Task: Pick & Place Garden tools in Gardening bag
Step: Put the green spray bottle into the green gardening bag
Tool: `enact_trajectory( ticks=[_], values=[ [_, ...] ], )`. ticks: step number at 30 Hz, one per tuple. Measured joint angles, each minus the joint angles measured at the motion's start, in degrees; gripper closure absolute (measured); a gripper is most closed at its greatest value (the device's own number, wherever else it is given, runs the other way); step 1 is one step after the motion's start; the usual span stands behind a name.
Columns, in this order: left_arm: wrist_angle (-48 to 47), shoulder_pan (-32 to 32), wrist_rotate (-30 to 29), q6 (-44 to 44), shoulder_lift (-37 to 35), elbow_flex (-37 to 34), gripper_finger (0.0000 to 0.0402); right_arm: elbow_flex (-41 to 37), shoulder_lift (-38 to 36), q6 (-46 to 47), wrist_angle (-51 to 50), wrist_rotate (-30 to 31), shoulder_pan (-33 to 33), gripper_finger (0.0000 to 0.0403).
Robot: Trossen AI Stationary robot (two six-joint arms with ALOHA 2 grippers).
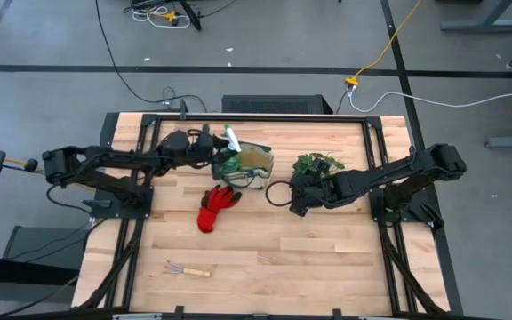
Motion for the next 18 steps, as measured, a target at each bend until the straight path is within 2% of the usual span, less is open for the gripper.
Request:
enact_trajectory(
  ticks=[8,18],
  values=[
    [11.7,0.0,-0.2,-2.5,0.0,-6.0,0.026,0.0,0.0,0.0,1.3,0.0,0.0,0.0248],
    [14.1,-1.1,-2.1,-1.7,0.0,-6.7,0.026,0.0,0.0,0.0,2.4,1.1,0.0,0.0248]
  ],
)
